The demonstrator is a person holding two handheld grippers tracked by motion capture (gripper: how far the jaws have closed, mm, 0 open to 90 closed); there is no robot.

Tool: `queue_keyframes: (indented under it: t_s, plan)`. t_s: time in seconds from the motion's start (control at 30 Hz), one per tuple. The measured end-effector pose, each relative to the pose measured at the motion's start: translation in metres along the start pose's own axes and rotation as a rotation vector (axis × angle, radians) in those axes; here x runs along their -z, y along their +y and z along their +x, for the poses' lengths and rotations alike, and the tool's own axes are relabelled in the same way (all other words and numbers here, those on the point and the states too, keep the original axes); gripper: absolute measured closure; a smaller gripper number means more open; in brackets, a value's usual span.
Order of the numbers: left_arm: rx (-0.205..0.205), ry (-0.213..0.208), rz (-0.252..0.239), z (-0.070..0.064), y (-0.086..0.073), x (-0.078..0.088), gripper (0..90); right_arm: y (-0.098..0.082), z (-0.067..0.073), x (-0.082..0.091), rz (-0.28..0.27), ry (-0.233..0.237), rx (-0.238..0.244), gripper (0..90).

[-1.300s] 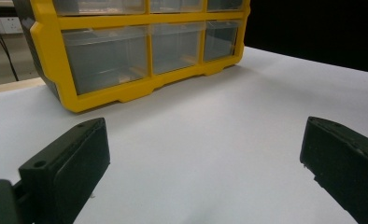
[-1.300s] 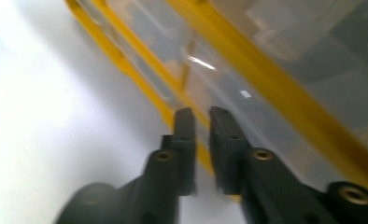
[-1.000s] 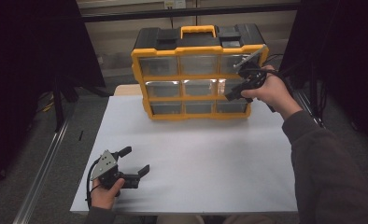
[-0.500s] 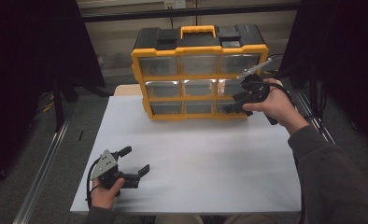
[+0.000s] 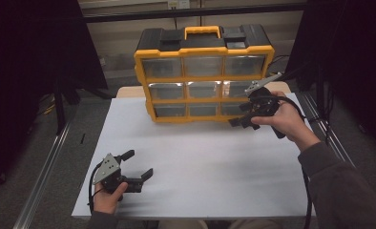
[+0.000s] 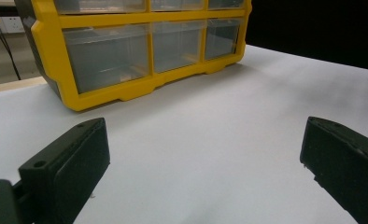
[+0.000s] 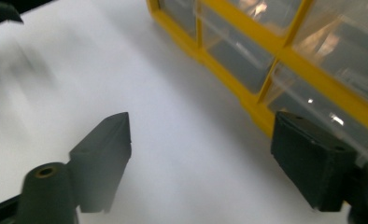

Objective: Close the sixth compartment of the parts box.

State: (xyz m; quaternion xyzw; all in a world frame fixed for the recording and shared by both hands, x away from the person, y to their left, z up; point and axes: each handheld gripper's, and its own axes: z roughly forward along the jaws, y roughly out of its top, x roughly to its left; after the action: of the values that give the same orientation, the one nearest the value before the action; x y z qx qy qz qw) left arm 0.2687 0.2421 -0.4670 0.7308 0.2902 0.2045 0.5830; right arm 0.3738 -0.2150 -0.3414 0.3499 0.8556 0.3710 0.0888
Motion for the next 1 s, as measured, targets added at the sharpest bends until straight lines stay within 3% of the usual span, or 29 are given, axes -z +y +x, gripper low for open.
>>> queue_keyframes:
  t_s: [0.07, 0.1, 0.33, 0.57, 0.8, 1.0]
  plan:
    - [-0.011, -0.003, 0.011, 0.000, 0.000, 0.000, 1.5, -0.002, 0.001, -0.001, 0.020, -0.005, 0.005, 17.5]
    - [-0.024, 0.002, 0.017, 0.001, 0.000, 0.001, 1.5, -0.004, 0.002, -0.001, 0.006, -0.003, 0.007, 17.5]
    - [-0.015, -0.006, 0.015, 0.000, 0.000, 0.000, 1.5, -0.016, 0.003, -0.003, -0.054, 0.018, -0.015, 14.9]
    - [-0.022, -0.006, 0.014, 0.000, 0.000, 0.000, 1.5, -0.025, 0.007, 0.000, -0.122, 0.063, 0.017, 10.9]
    - [-0.042, -0.012, 0.026, 0.002, 0.000, 0.001, 1.5, -0.035, 0.006, 0.005, -0.165, 0.043, -0.001, 10.9]
    - [-0.027, -0.007, 0.014, 0.000, 0.000, 0.000, 1.5, -0.046, 0.005, 0.006, -0.192, 0.046, -0.008, 10.9]
